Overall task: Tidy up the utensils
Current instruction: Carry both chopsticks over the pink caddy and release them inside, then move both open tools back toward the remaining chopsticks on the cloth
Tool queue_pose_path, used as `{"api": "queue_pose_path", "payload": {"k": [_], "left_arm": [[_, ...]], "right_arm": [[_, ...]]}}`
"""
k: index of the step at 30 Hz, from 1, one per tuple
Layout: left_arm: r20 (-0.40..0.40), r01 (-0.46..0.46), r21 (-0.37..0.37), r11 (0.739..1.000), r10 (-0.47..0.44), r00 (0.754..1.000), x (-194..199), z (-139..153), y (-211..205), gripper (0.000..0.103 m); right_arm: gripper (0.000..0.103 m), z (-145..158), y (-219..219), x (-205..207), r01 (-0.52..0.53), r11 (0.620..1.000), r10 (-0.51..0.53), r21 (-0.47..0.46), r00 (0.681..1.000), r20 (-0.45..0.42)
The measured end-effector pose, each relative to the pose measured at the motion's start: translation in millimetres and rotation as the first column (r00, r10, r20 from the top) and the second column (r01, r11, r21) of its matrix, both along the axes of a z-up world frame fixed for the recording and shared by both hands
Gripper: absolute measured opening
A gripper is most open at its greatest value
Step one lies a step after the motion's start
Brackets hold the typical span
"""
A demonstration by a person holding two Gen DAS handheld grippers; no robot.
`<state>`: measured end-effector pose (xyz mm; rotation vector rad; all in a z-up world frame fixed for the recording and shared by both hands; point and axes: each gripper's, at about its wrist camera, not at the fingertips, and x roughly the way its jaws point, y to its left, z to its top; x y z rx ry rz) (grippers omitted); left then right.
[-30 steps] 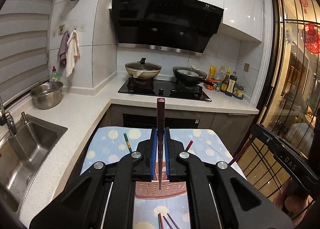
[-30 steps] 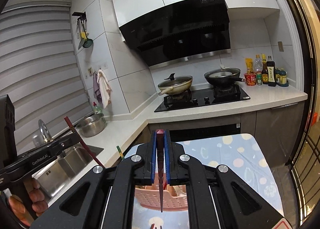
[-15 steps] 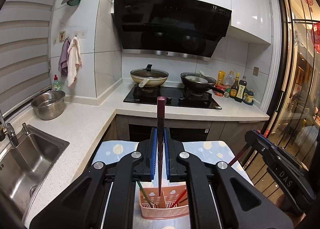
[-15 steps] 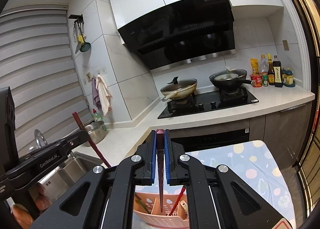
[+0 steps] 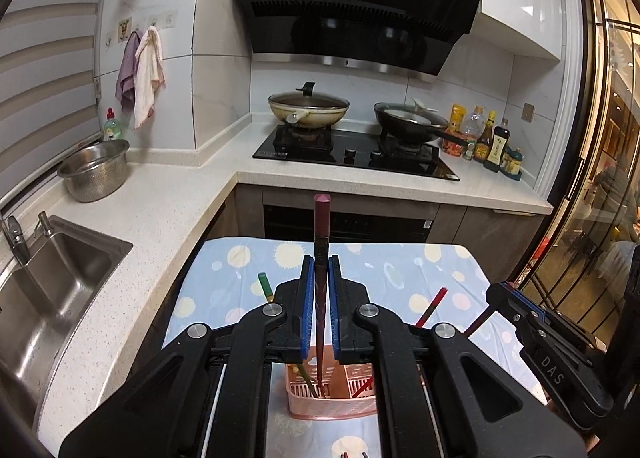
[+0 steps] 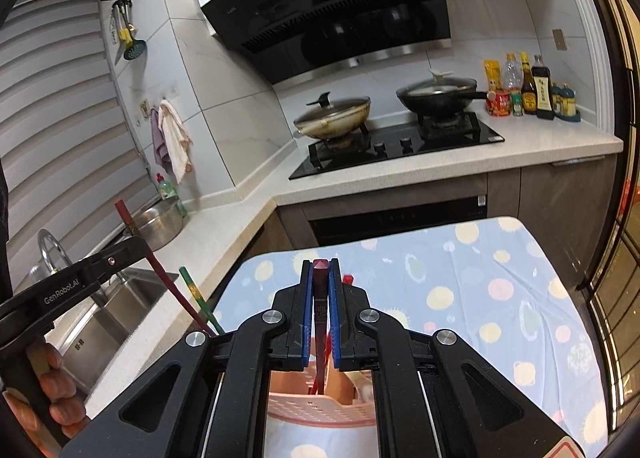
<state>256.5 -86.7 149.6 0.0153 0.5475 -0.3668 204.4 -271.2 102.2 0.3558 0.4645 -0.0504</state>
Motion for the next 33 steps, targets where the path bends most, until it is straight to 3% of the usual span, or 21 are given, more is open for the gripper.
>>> {"api": "queue_pose_path", "payload": {"k": [2, 7, 9, 15, 24, 33], "left_arm": [[-0.01, -0.001, 0.003, 1.0, 0.001, 1.0, 1, -4, 0, 0.007], [-0.02, -0.017, 0.008, 1.0, 0.017, 1.0, 1, -10, 0, 0.012], [-0.015, -0.031, 0.008, 0.999, 0.031, 0.999, 0, -10, 1, 0.032], [0.012, -0.051, 0.025, 0.998, 0.051, 0.999, -10, -7, 2, 0.053], [0.03, -0.043, 0.046, 0.998, 0.041, 0.999, -39, -7, 1, 0.062], [0.026, -0.01, 0.088, 0.996, 0.008, 1.0, -85, -22, 1, 0.07]], "right_arm": [[0.007, -4, 1, 0, 0.005, 1.0, -0.005, -0.007, 1.0, -0.006], [0.026, -6, 2, -5, 0.02, 0.999, -0.02, -0.025, 1.0, 0.0], [0.03, -6, 1, -9, 0.028, 0.999, -0.028, -0.023, 1.0, 0.005], [0.035, 0, -1, -23, 0.038, 0.999, -0.037, -0.02, 0.999, 0.025], [0.035, 2, 13, -56, -0.006, 1.0, 0.006, -0.026, 1.0, 0.023], [0.038, -18, 33, -106, -0.053, 0.998, 0.051, -0.04, 0.998, -0.032]]}}
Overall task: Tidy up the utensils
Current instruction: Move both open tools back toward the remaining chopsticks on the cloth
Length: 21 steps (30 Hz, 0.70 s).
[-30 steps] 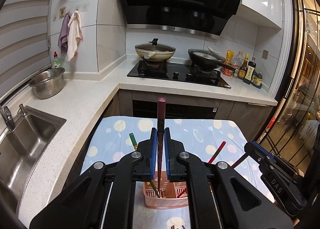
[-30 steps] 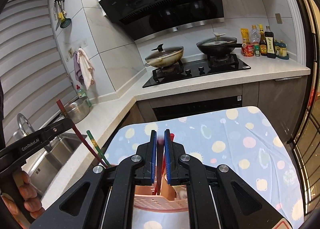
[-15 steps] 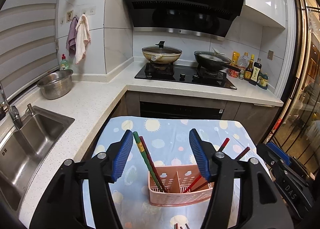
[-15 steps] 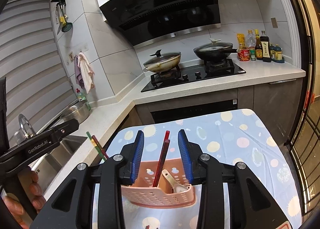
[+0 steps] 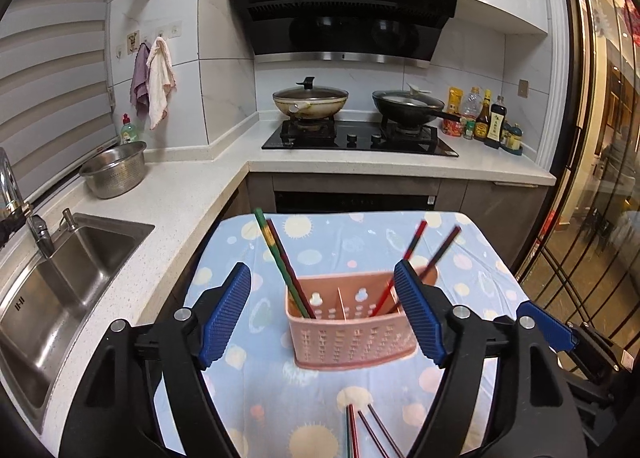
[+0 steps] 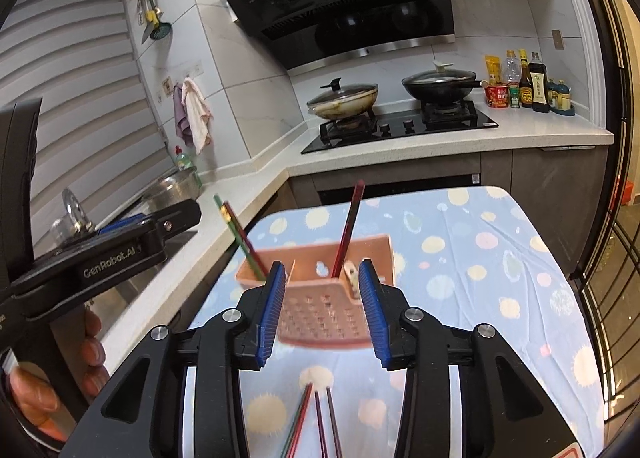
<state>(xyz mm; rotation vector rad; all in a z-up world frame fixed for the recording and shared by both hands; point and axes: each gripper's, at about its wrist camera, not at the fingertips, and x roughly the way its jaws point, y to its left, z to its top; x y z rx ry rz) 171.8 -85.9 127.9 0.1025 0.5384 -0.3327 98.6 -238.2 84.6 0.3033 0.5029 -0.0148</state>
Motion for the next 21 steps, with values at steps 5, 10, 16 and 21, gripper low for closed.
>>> {"api": "queue_pose_path", "payload": {"k": [5, 10, 16, 21], "left_arm": [[-0.035, 0.008, 0.014, 1.0, -0.007, 0.999, -23, -17, 5, 0.072], [-0.082, 0.009, 0.022, 1.0, -0.007, 0.997, -44, -38, 11, 0.074], [-0.167, 0.016, 0.042, 0.999, -0.008, 0.986, -68, -75, 20, 0.074], [-0.257, 0.026, 0.078, 0.997, -0.005, 0.966, -84, -116, 24, 0.074]], "right_arm": [[0.038, -17, 11, -28, -0.019, 0.999, 0.017, -0.036, 0.999, -0.05], [0.038, -42, 19, -54, -0.04, 0.998, 0.034, -0.042, 0.992, -0.123], [0.038, -82, 28, -80, -0.06, 0.996, 0.043, -0.07, 0.973, -0.227], [0.038, -118, 35, -96, -0.087, 0.993, 0.056, -0.082, 0.945, -0.323]]}}
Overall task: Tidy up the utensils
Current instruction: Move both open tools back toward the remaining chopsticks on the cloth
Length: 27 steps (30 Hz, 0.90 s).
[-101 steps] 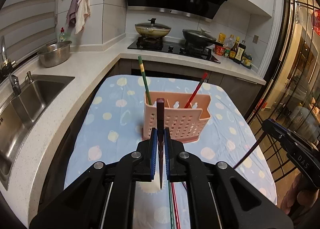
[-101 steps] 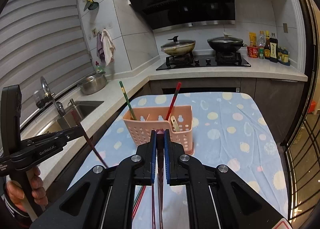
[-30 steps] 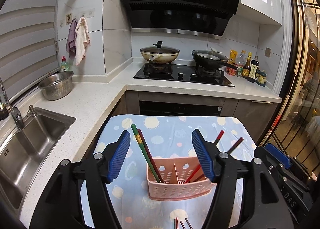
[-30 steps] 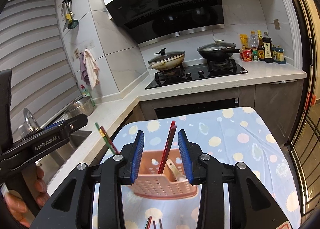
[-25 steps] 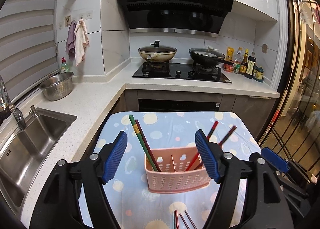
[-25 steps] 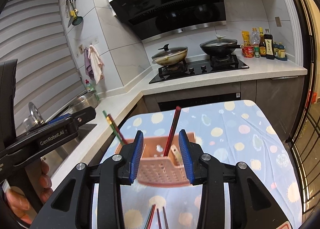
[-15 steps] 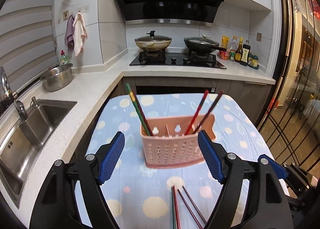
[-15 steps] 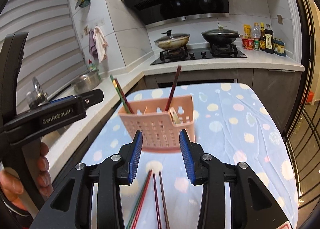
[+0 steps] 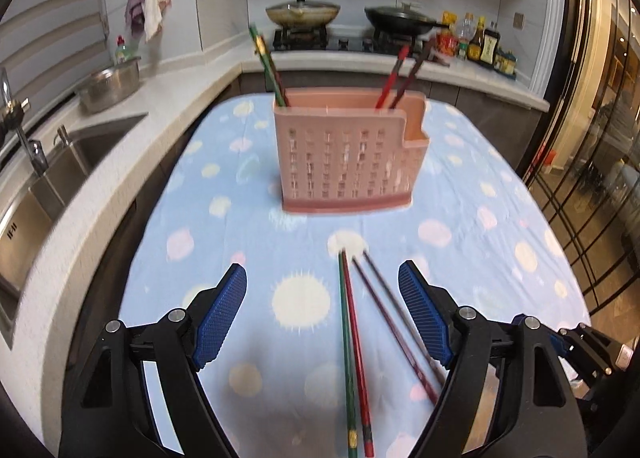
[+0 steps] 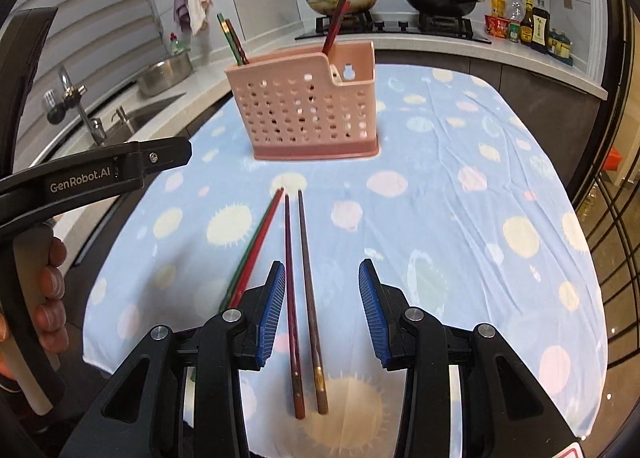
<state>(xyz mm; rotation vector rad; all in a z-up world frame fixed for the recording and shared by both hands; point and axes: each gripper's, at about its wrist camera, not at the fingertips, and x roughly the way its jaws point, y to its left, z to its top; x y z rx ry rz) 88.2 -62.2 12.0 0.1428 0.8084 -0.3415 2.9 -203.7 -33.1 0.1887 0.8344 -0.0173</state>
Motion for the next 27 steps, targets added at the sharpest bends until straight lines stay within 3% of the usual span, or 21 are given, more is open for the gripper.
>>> {"api": "queue_pose_path", "payload": {"k": [12, 27], "left_arm": [[-0.168, 0.012, 0.063, 0.998, -0.001, 0.986, -26, -72, 17, 0.074], [-0.224, 0.056, 0.086, 0.995, -0.035, 0.974, -39, -95, 14, 0.074]], "right_arm": [[0.038, -49, 6, -16, -0.021, 1.0, 0.02, -0.003, 0.99, -0.138], [0.032, -63, 12, -14, -0.055, 0.998, 0.053, -0.005, 0.98, -0.189]]}}
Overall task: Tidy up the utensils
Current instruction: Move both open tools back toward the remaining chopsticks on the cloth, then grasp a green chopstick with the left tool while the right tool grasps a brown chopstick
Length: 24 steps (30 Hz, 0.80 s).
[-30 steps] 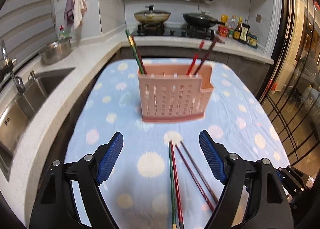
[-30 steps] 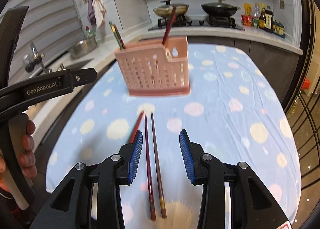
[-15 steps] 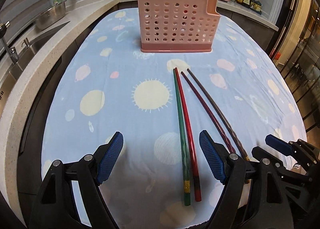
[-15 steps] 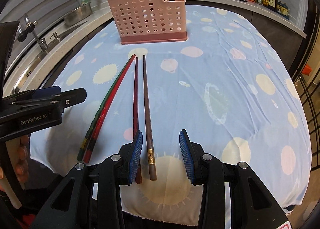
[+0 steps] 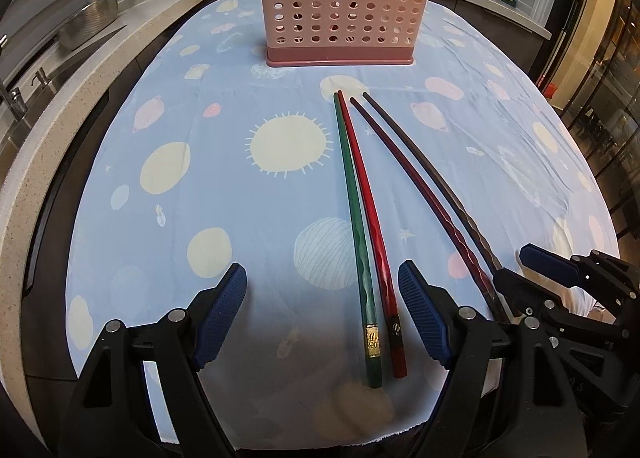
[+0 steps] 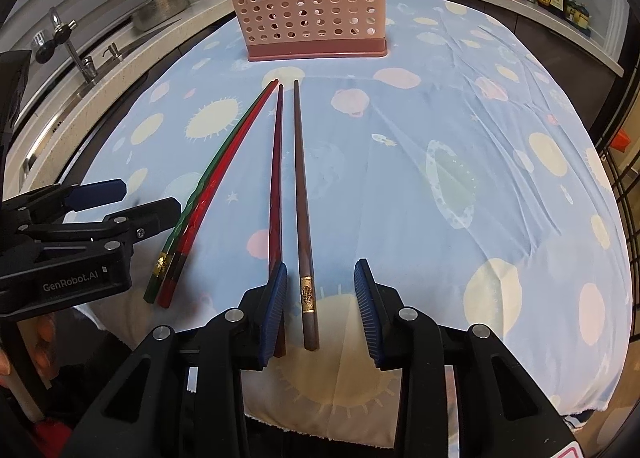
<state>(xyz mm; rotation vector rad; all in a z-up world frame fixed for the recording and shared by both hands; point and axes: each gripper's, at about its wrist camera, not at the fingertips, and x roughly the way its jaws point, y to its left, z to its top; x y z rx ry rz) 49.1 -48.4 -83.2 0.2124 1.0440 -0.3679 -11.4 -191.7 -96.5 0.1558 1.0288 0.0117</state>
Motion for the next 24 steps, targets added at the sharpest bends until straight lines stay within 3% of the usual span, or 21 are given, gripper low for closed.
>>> {"api": "queue_pose_path", "payload": {"k": [10, 24], "left_arm": [[-0.031, -0.018, 0.016, 1.0, 0.018, 0.999, -1, -12, 9, 0.072], [-0.036, -0.021, 0.018, 1.0, 0.022, 0.999, -5, -20, 15, 0.057]], "right_arm": [[0.022, -5, -2, 0, 0.005, 1.0, -0.005, 0.003, 1.0, -0.024], [0.016, -7, 1, 0, -0.005, 1.0, 0.004, -0.017, 1.0, -0.023]]}}
